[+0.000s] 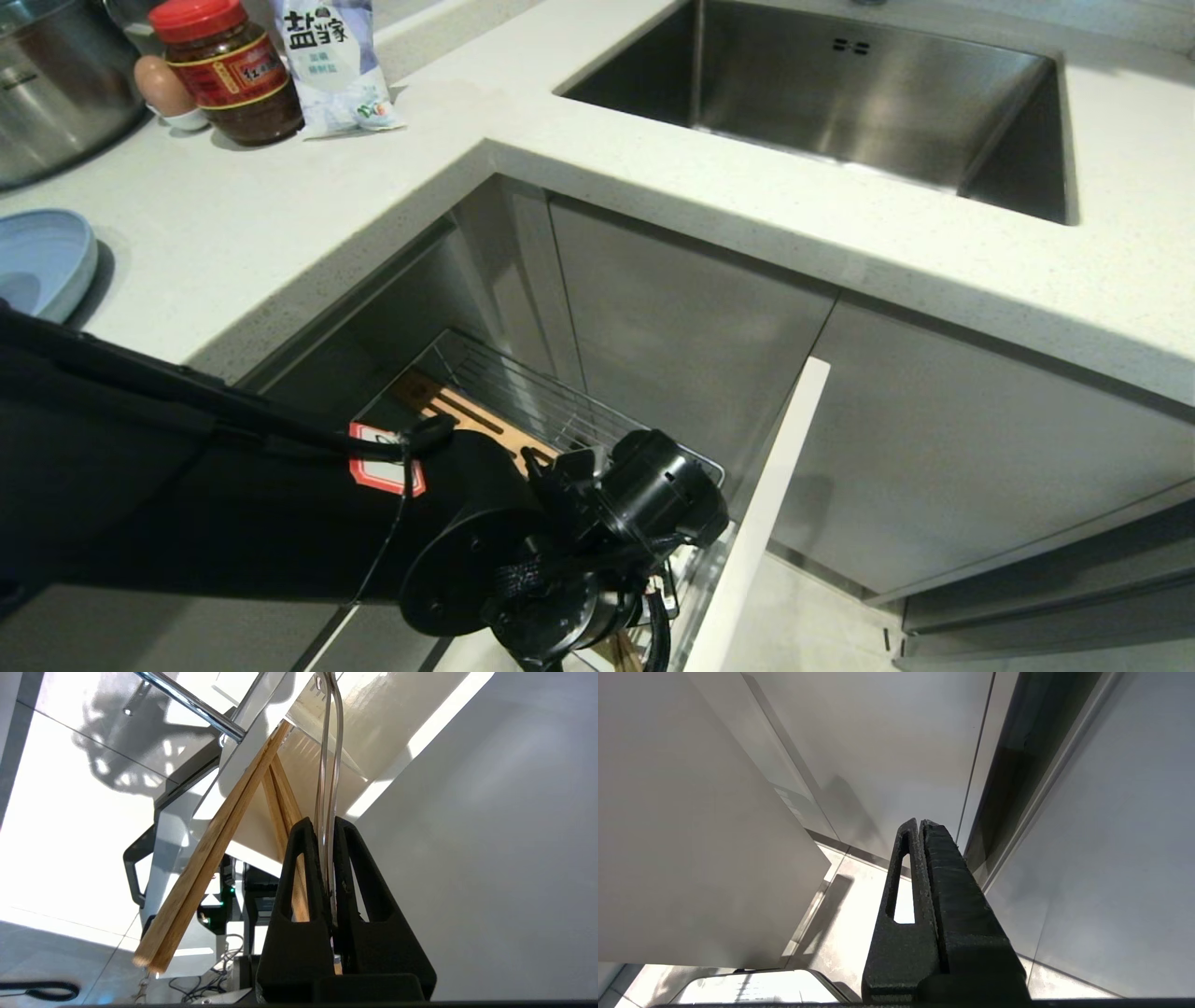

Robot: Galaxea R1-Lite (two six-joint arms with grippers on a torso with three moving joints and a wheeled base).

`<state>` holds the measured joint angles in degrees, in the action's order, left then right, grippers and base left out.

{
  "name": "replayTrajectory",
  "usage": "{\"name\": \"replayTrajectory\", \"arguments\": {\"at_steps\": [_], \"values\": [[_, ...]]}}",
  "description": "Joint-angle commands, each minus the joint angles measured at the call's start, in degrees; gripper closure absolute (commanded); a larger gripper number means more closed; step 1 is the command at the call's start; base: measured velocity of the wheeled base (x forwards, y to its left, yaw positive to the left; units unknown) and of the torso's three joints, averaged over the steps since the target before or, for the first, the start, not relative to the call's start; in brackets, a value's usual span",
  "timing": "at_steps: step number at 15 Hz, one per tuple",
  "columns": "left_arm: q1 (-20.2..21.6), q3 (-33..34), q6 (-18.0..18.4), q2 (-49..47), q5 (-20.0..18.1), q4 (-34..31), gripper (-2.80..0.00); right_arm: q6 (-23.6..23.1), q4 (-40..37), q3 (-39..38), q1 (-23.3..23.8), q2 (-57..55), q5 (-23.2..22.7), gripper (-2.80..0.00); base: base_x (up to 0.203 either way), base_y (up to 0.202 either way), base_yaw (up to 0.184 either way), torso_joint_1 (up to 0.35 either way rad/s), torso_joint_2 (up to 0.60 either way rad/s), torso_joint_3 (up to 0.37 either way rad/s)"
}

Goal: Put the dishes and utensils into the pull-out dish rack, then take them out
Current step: Take the fork out of the cupboard

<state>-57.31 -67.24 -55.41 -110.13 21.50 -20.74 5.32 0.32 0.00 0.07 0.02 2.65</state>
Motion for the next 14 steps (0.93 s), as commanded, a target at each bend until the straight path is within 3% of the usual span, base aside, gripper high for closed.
{"name": "replayTrajectory", "arguments": {"at_steps": [1,4,14], "values": [[-0.1,-0.5,-0.3,1.0,0.3,-0.8,0.00,0.0,0.0,0.0,0.0,0.2,0.0,0.00,0.000,0.000,0.000,0.000,0.00,0.000],[-0.1,-0.5,1.5,1.9,0.2,-1.6,0.00,0.0,0.0,0.0,0.0,0.2,0.0,0.00,0.000,0.000,0.000,0.000,0.00,0.000],[-1.5,-5.5,1.6,7.6,-0.1,-13.8,0.00,0.0,0.0,0.0,0.0,0.2,0.0,0.00,0.000,0.000,0.000,0.000,0.00,0.000]]}}
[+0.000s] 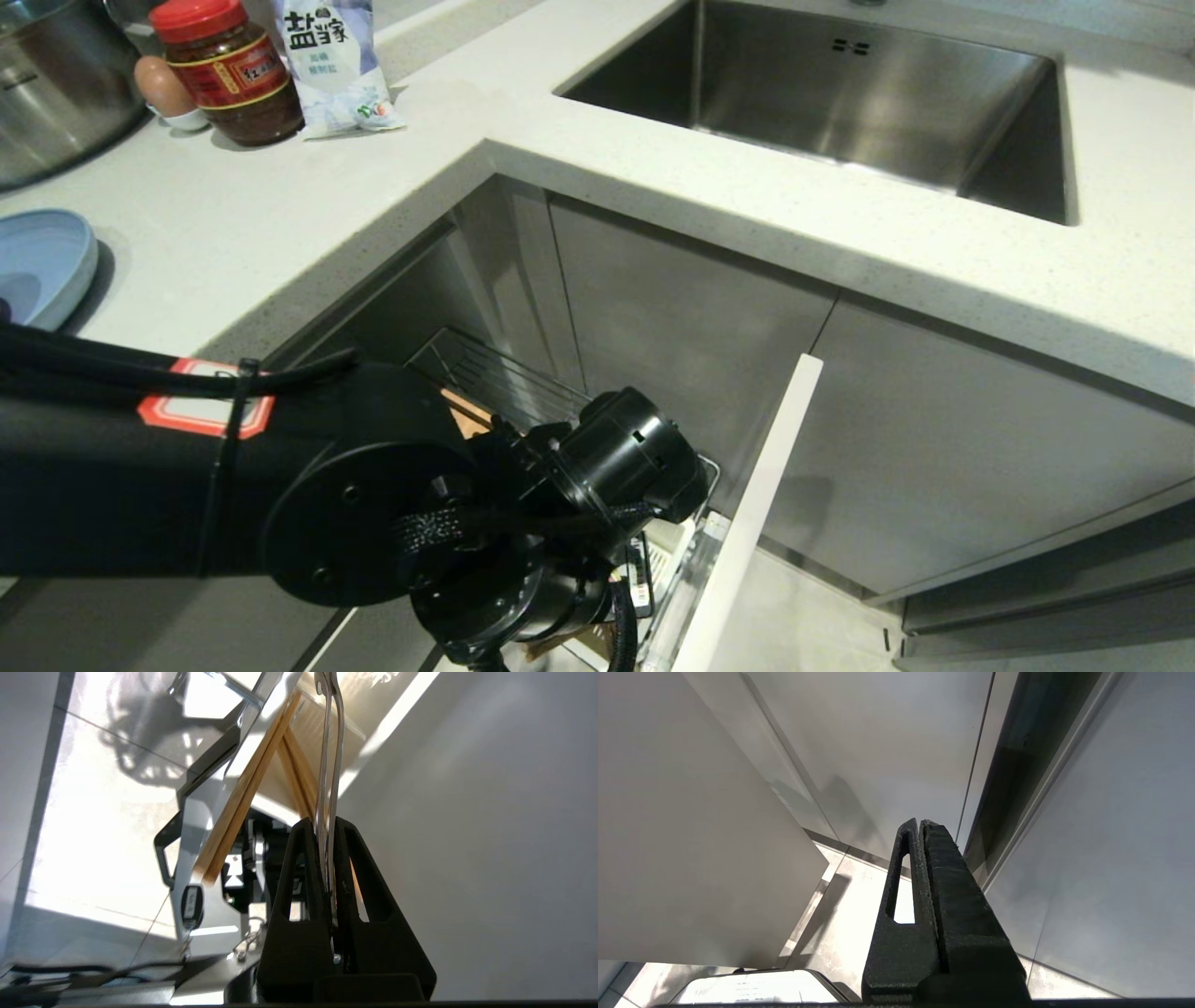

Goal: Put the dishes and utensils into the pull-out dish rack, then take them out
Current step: Take the fork out of the cupboard

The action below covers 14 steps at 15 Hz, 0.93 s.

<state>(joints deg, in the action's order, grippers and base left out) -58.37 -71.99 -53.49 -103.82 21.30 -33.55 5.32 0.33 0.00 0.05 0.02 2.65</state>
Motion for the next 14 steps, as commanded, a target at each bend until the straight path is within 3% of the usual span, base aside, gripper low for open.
{"name": "replayTrajectory", "arguments": {"at_steps": [1,14], "values": [[-0.6,-1.0,-0.4,1.9,0.0,-1.5,0.00,0.0,0.0,0.0,0.0,0.2,0.0,0.00,0.000,0.000,0.000,0.000,0.00,0.000],[-3.6,-3.8,-0.4,9.2,0.0,-7.8,0.00,0.0,0.0,0.0,0.0,0.2,0.1,0.00,0.000,0.000,0.000,0.000,0.00,0.000]]}}
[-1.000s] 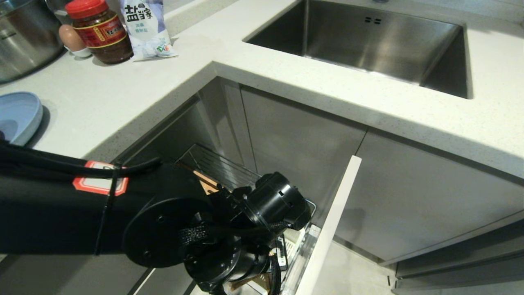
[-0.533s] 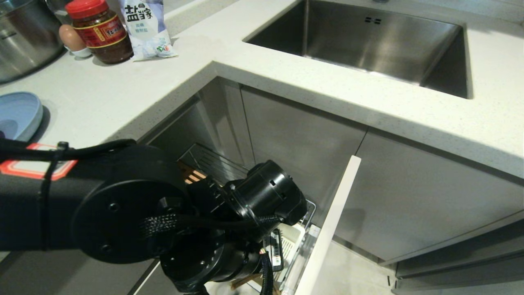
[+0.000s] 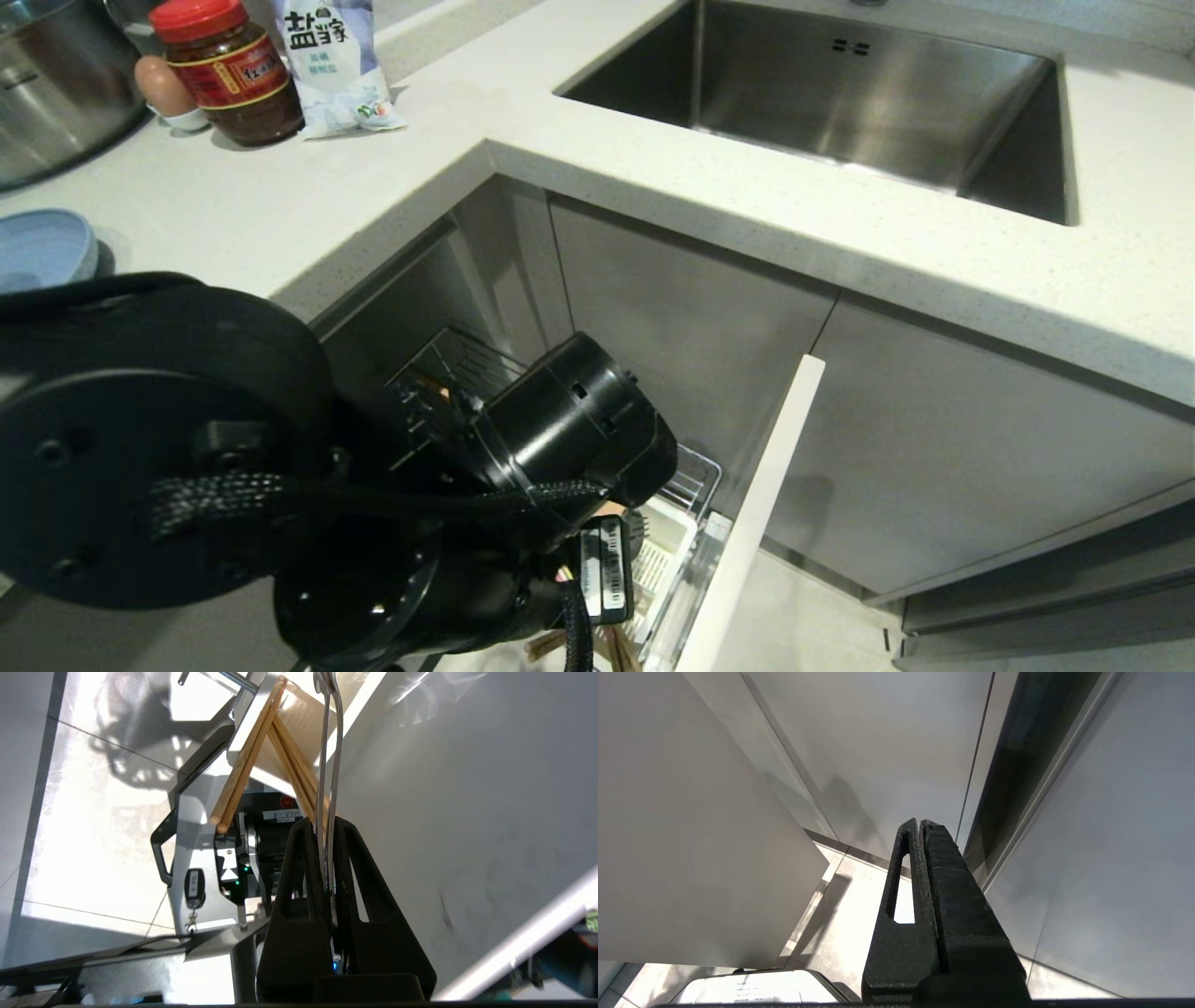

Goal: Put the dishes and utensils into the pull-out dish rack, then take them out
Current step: Take the fork out of the cupboard

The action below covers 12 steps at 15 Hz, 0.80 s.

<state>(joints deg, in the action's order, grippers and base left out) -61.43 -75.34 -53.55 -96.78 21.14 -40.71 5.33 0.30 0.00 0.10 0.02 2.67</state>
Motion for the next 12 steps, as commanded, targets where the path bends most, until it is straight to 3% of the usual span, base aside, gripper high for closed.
{"name": "replayTrajectory", "arguments": {"at_steps": [1,8,12], "values": [[-0.8,-0.8,-0.3,3.2,0.2,-1.0,0.00,0.0,0.0,0.0,-0.1,0.2,0.0,0.00,0.000,0.000,0.000,0.000,0.00,0.000],[-3.1,-5.6,-0.3,13.1,0.6,-5.8,0.00,0.0,0.0,0.0,-0.1,0.2,0.0,0.00,0.000,0.000,0.000,0.000,0.00,0.000],[-3.0,-9.2,0.0,19.1,3.9,-6.5,0.00,0.0,0.0,0.0,0.0,0.2,0.0,0.00,0.000,0.000,0.000,0.000,0.00,0.000]]}}
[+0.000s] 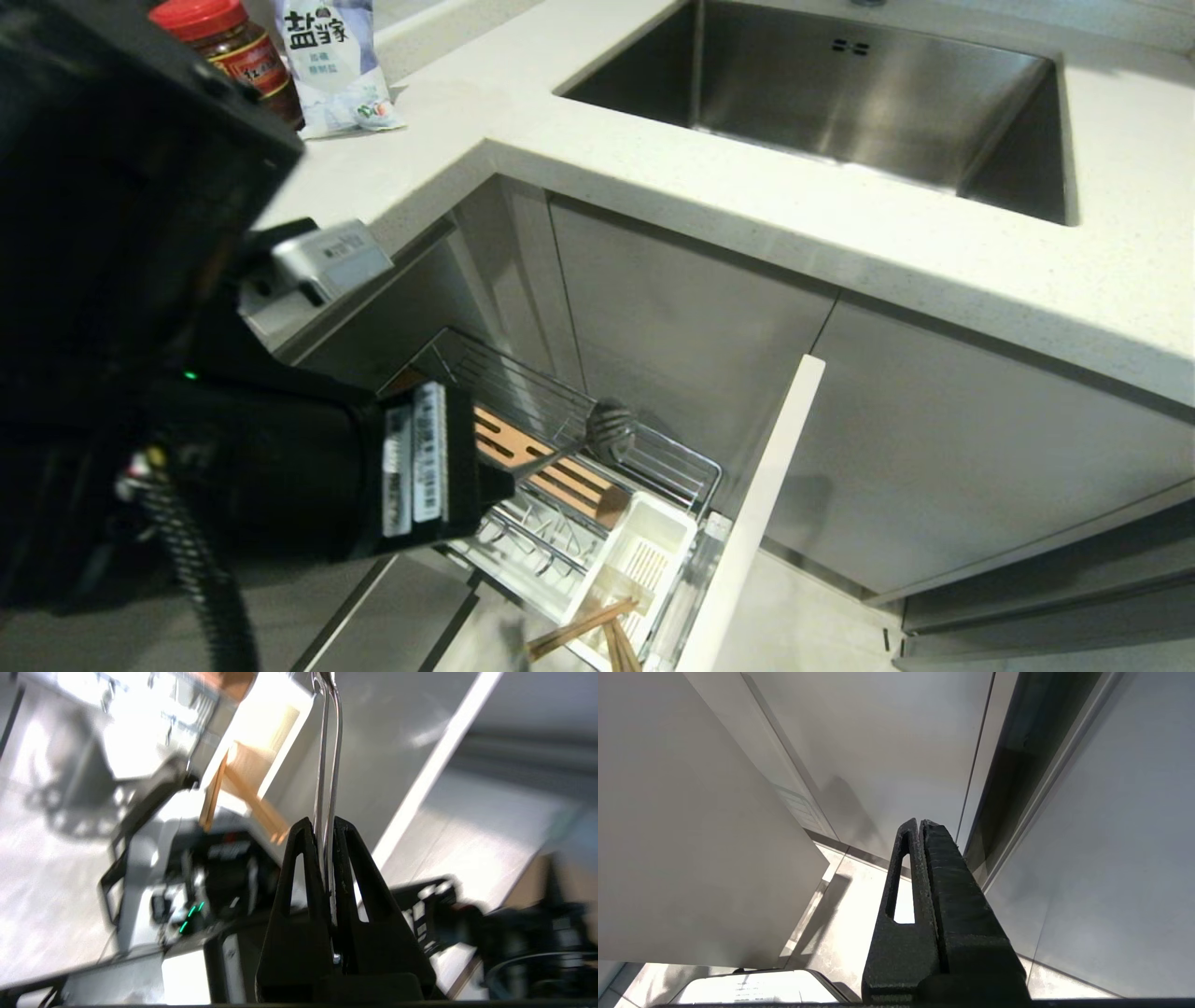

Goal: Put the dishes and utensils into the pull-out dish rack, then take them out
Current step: Take the fork out of the cupboard

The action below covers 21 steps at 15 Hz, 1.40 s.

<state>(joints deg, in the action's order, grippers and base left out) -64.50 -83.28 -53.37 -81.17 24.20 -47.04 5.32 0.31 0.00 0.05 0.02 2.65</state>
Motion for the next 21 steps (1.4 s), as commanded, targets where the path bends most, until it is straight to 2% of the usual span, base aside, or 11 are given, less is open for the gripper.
{"name": "replayTrajectory", "arguments": {"at_steps": [1,4,6,9,14,18,21], "values": [[0.2,-2.1,0.7,5.4,1.8,-0.2,0.00,0.0,0.0,0.0,0.0,0.2,0.0,0.00,0.000,0.000,0.000,0.000,0.00,0.000],[1.8,-4.4,4.2,10.6,3.7,0.1,0.00,0.0,0.0,0.0,0.0,0.2,0.0,0.00,0.000,0.000,0.000,0.000,0.00,0.000],[4.9,-5.9,7.3,13.0,3.8,0.5,0.00,0.0,0.0,0.0,0.0,0.2,0.1,0.00,0.000,0.000,0.000,0.000,0.00,0.000],[11.7,-7.1,13.0,16.9,3.6,3.9,0.00,0.0,0.0,0.0,0.0,0.2,0.1,0.00,0.000,0.000,0.000,0.000,0.00,0.000],[26.1,-7.1,23.3,21.7,3.4,11.1,0.00,0.0,0.0,0.0,0.0,0.2,0.0,0.00,0.000,0.000,0.000,0.000,0.00,0.000],[39.1,-7.0,27.6,24.1,3.1,12.9,0.00,0.0,0.0,0.0,0.0,0.2,0.0,0.00,0.000,0.000,0.000,0.000,0.00,0.000],[52.7,-6.5,28.7,25.4,2.5,13.0,0.00,0.0,0.0,0.0,0.0,0.2,0.0,0.00,0.000,0.000,0.000,0.000,0.00,0.000]]}}
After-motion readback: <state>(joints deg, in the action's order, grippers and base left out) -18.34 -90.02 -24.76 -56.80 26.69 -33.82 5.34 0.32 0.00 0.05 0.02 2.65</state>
